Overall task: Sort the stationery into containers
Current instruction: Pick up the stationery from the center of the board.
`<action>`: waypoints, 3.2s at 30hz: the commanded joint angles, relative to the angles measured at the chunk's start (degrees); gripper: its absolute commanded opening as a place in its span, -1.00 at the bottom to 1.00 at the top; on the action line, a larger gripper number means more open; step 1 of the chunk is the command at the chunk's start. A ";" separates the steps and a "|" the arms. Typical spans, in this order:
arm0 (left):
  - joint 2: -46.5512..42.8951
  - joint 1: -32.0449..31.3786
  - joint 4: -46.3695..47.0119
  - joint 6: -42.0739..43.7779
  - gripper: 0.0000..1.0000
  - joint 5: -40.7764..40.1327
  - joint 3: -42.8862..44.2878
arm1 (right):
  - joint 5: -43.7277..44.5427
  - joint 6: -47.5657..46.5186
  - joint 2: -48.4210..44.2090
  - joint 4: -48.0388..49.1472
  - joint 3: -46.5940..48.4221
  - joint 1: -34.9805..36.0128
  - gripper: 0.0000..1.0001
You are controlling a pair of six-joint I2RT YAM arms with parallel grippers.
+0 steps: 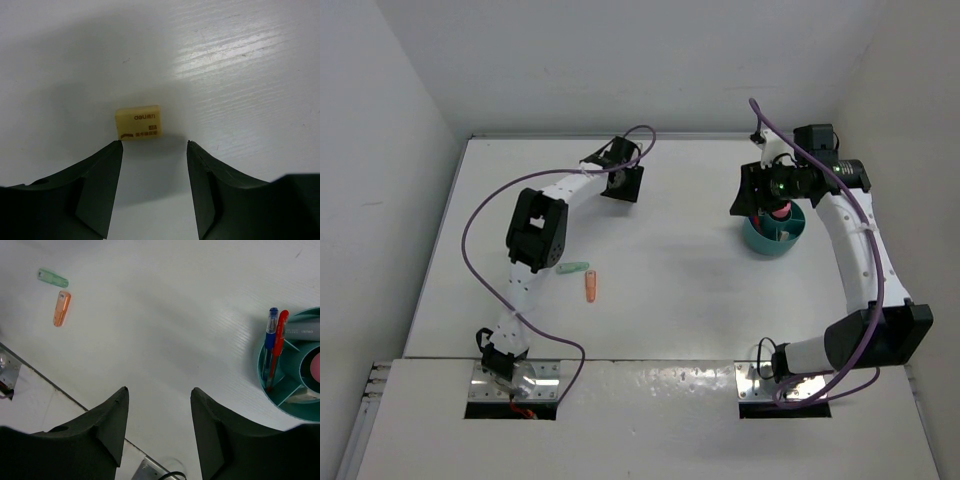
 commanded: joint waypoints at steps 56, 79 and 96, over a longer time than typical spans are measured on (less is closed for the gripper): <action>3.63 -1.61 -0.88 -2.79 0.75 3.44 7.92 | -1.45 0.77 2.26 0.92 1.38 -0.41 0.05; -1.65 -1.44 -4.09 10.27 0.20 16.53 12.10 | -1.98 0.86 2.09 1.10 1.02 -0.41 0.05; 6.53 5.33 -6.41 9.87 0.35 25.67 14.43 | -2.33 0.86 1.47 1.36 -0.21 -0.50 0.05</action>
